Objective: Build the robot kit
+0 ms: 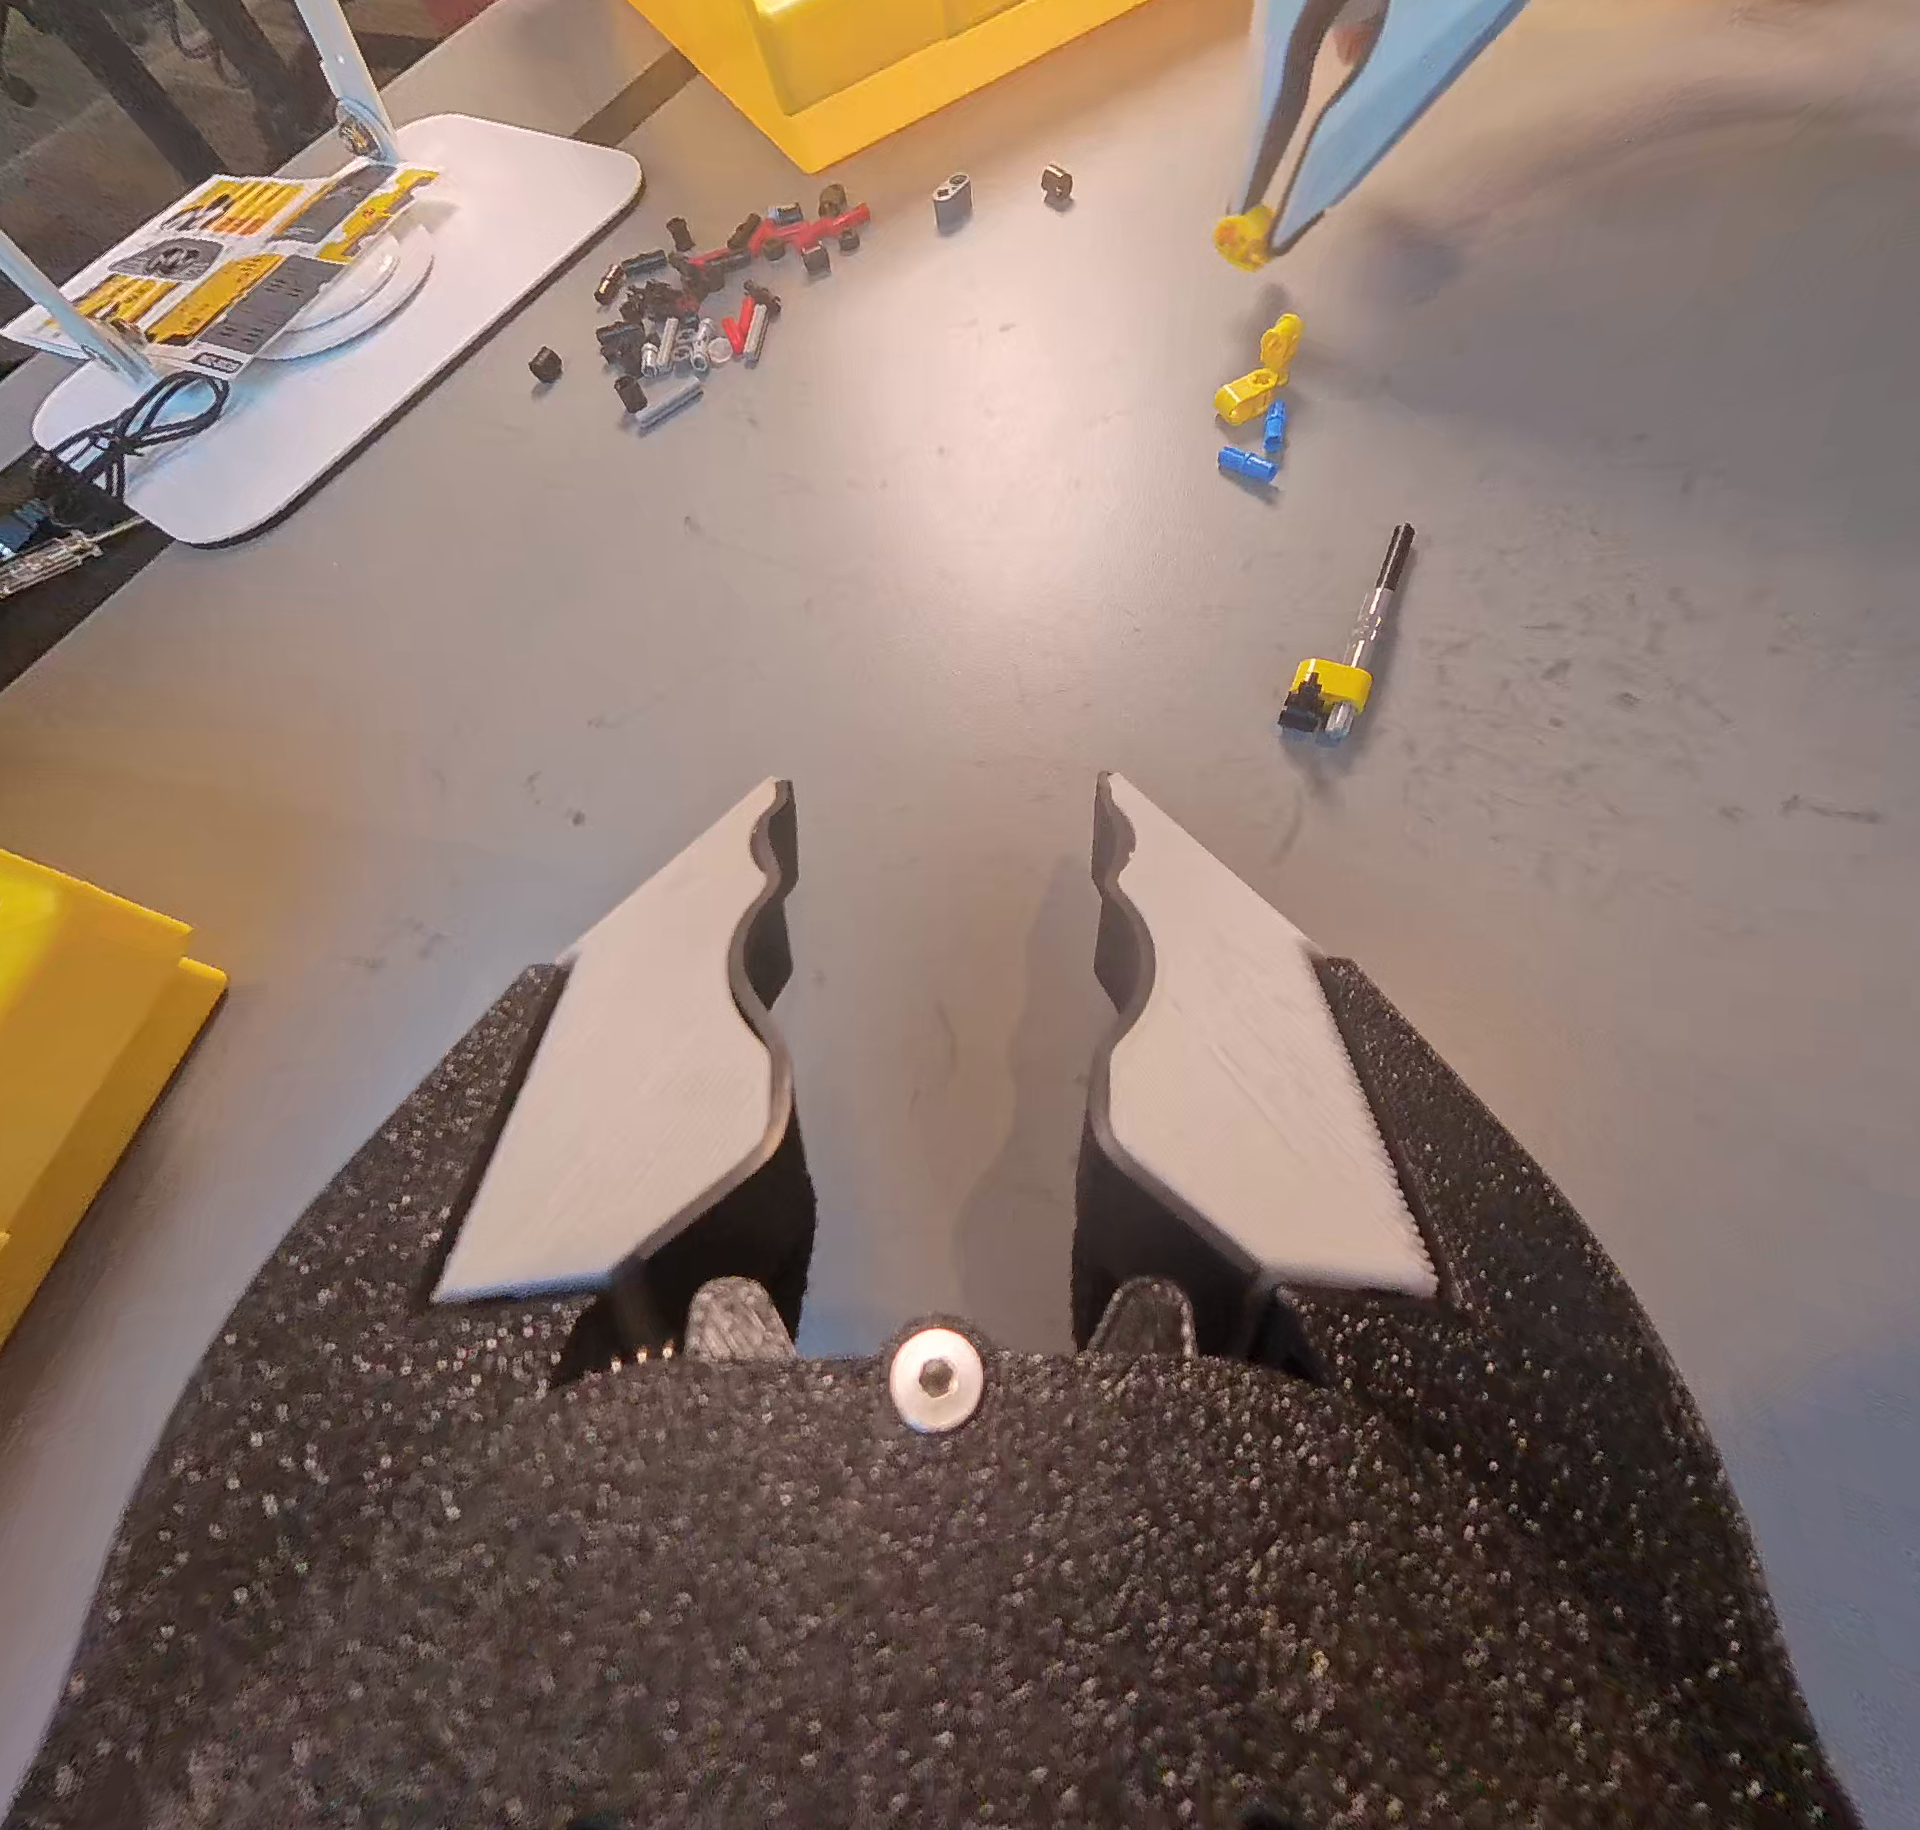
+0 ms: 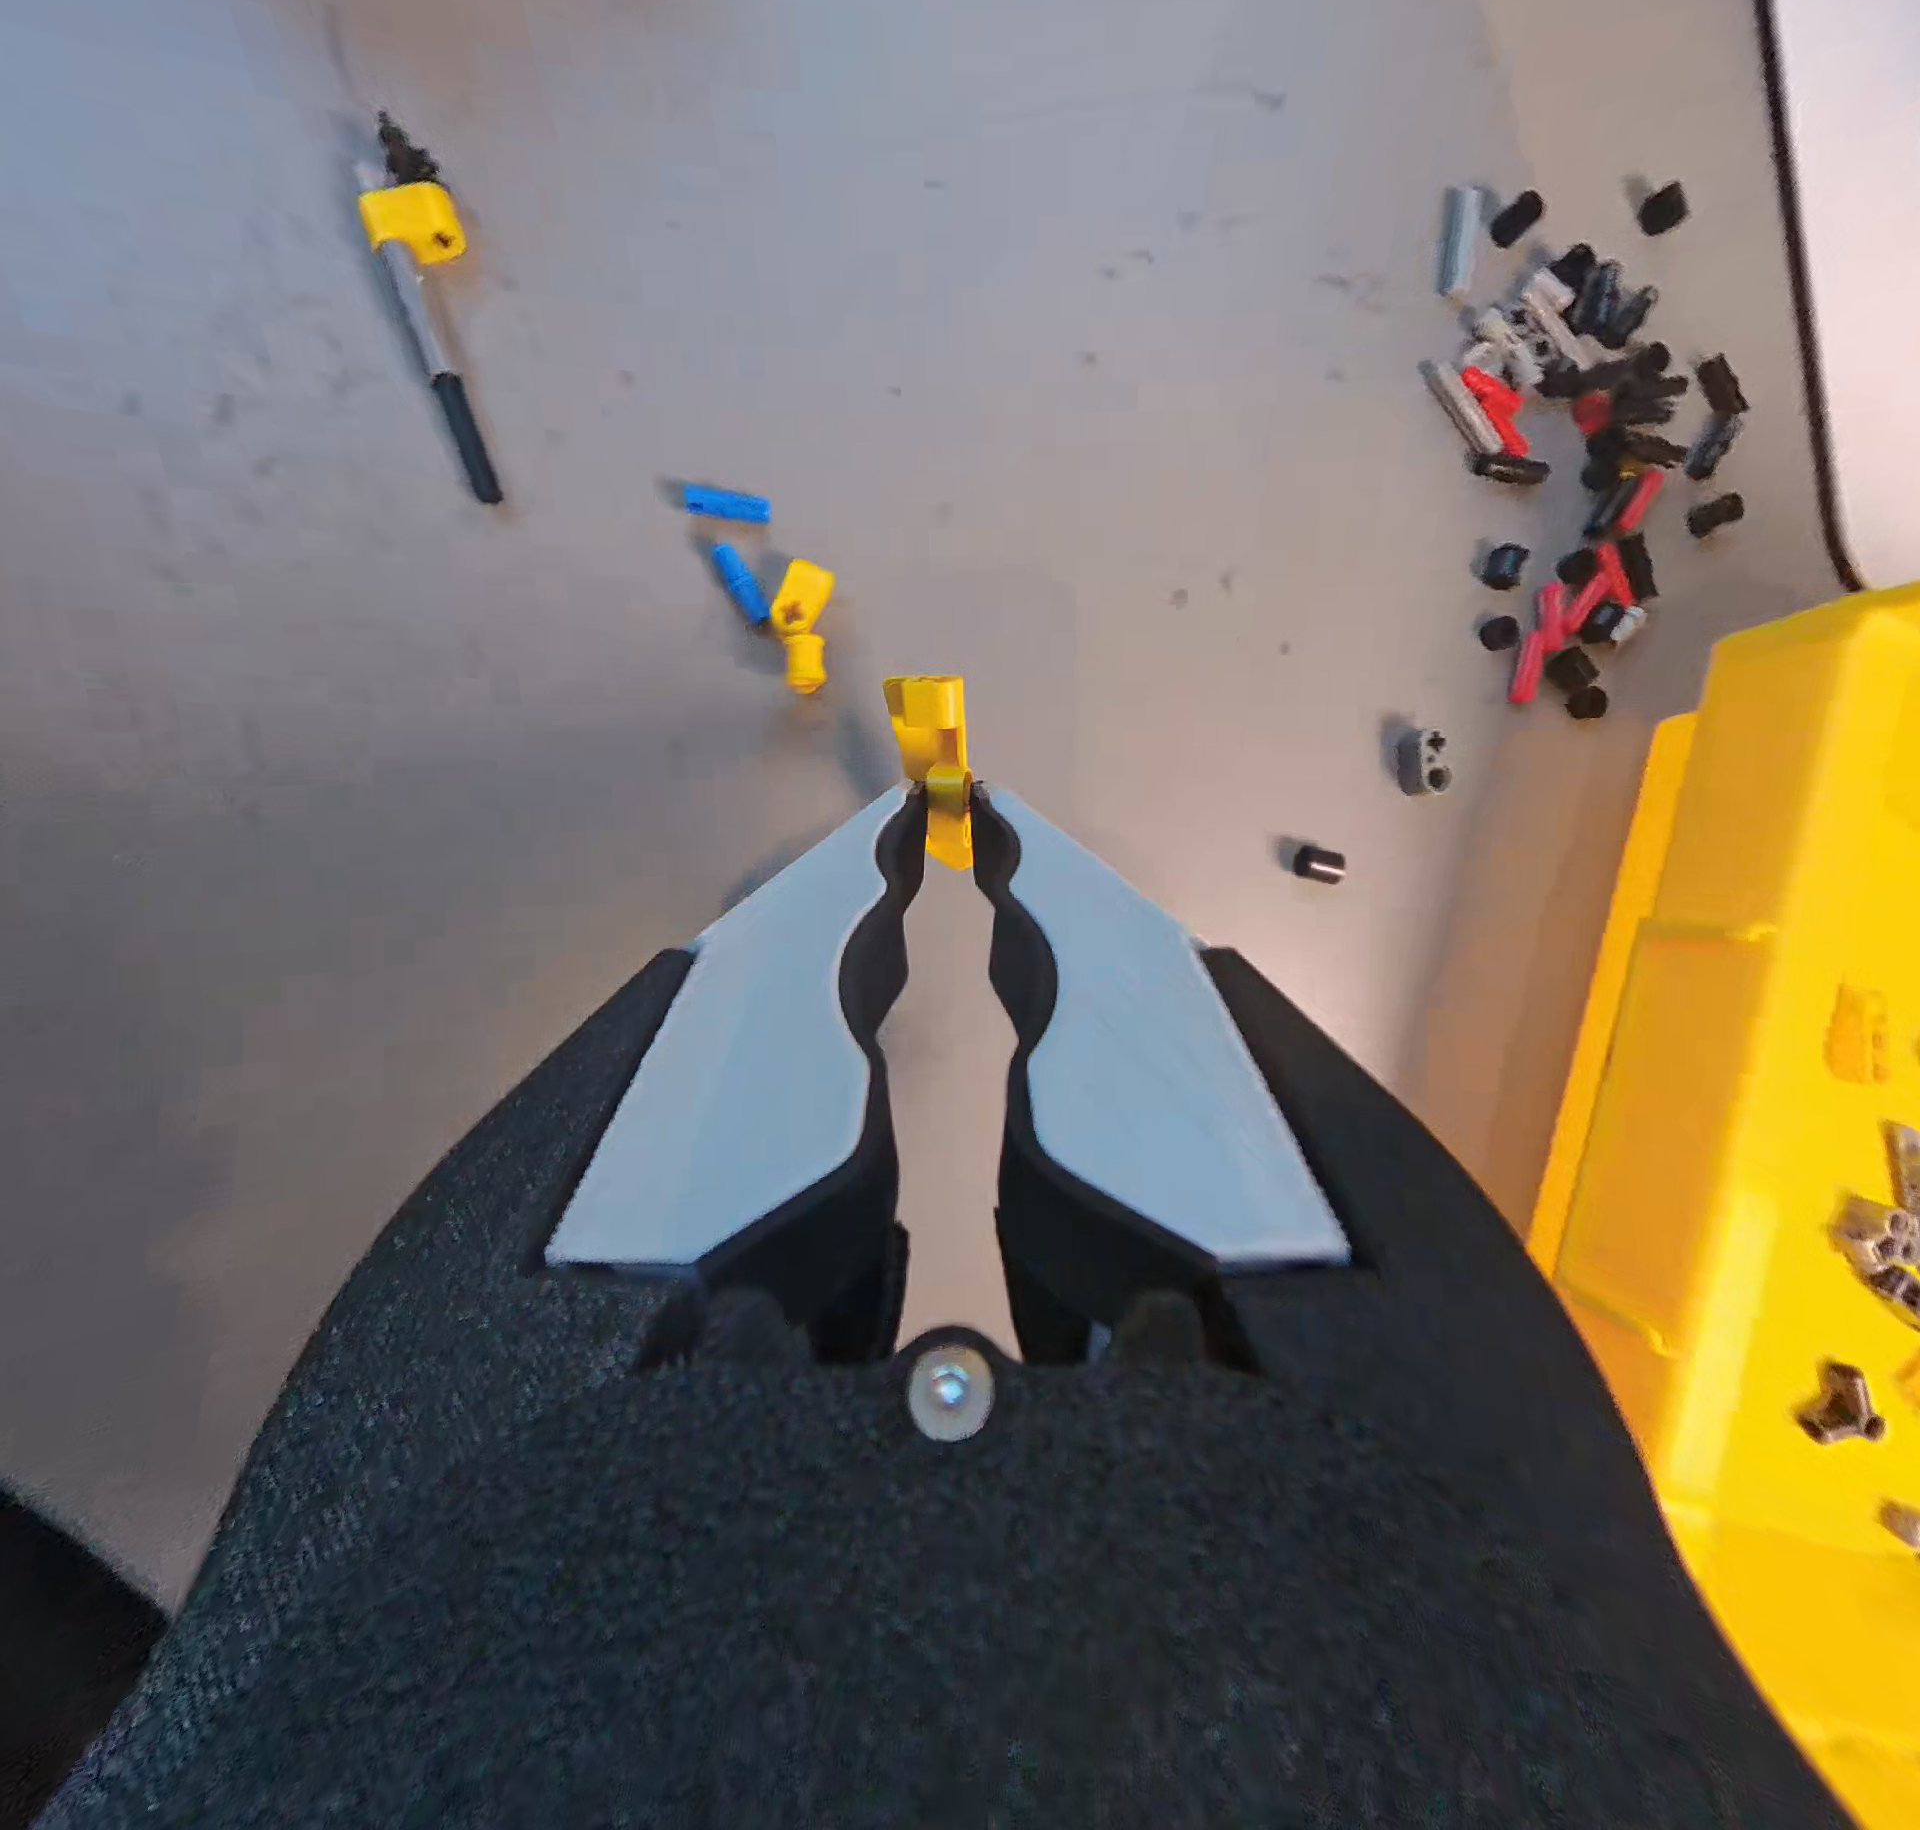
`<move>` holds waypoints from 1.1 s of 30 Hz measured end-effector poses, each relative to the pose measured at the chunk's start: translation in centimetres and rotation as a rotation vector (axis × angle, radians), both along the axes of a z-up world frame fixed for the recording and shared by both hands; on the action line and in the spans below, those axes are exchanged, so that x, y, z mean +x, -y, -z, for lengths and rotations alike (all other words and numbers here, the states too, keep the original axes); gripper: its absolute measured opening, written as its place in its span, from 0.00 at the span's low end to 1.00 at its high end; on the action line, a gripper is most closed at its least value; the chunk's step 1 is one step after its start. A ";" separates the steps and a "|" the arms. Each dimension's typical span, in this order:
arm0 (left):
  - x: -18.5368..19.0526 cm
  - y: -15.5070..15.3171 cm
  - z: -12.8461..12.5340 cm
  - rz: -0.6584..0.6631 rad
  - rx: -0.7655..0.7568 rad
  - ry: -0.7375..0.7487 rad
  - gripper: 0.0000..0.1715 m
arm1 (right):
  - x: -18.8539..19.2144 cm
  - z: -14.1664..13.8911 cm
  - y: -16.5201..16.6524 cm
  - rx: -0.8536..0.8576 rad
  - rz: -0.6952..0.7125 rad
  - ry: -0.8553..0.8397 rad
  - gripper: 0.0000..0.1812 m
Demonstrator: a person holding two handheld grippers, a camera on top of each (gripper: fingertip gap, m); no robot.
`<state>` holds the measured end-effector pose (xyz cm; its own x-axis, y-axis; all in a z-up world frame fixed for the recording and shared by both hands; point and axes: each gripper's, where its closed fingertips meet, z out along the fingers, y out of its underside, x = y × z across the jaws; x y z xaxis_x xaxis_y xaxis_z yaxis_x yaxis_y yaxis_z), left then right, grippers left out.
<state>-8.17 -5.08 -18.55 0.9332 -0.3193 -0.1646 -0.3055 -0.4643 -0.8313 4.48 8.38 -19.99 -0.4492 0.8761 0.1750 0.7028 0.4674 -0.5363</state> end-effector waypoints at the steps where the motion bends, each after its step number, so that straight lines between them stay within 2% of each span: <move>1: 0.0 0.0 0.0 -0.001 -0.001 0.001 0.33 | 0.3 0.2 0.5 0.002 -0.032 0.016 0.04; 6: -0.1 0.0 -0.1 -0.002 0.001 0.008 0.33 | 0.7 1.1 1.2 -0.009 -0.079 0.041 0.04; 10: -0.1 -0.1 0.0 -0.004 -0.003 0.004 0.33 | 0.5 0.9 0.2 0.003 -0.035 0.013 0.08; 16: -0.3 -0.2 0.0 -0.011 -0.003 0.013 0.33 | -0.8 -2.3 -1.4 0.008 0.048 -0.177 0.09; 19: -0.4 -0.2 0.0 -0.013 -0.005 0.012 0.33 | -0.8 -2.9 1.4 -0.100 -0.040 -0.196 0.09; 22: -0.4 -0.2 0.0 -0.013 -0.004 0.012 0.33 | -0.7 -1.6 4.2 -0.115 -0.134 -0.148 0.10; 27: -0.3 -0.1 -0.1 -0.005 0.001 0.011 0.33 | -1.5 -0.1 5.1 -0.075 -0.140 -0.115 0.12; 30: 1.2 0.2 -0.2 0.064 -0.002 0.038 0.31 | -1.5 0.0 4.8 -0.072 -0.129 -0.111 0.12; 33: 5.3 0.9 0.1 0.231 -0.047 0.086 0.28 | -1.8 -1.2 4.7 -0.083 -0.126 -0.157 0.12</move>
<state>-2.92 -5.95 -18.62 0.8443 -0.5316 -0.0680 -0.3376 -0.4291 -0.8378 2.71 3.66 -18.77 -0.5294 0.8289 0.1808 0.5463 0.4961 -0.6748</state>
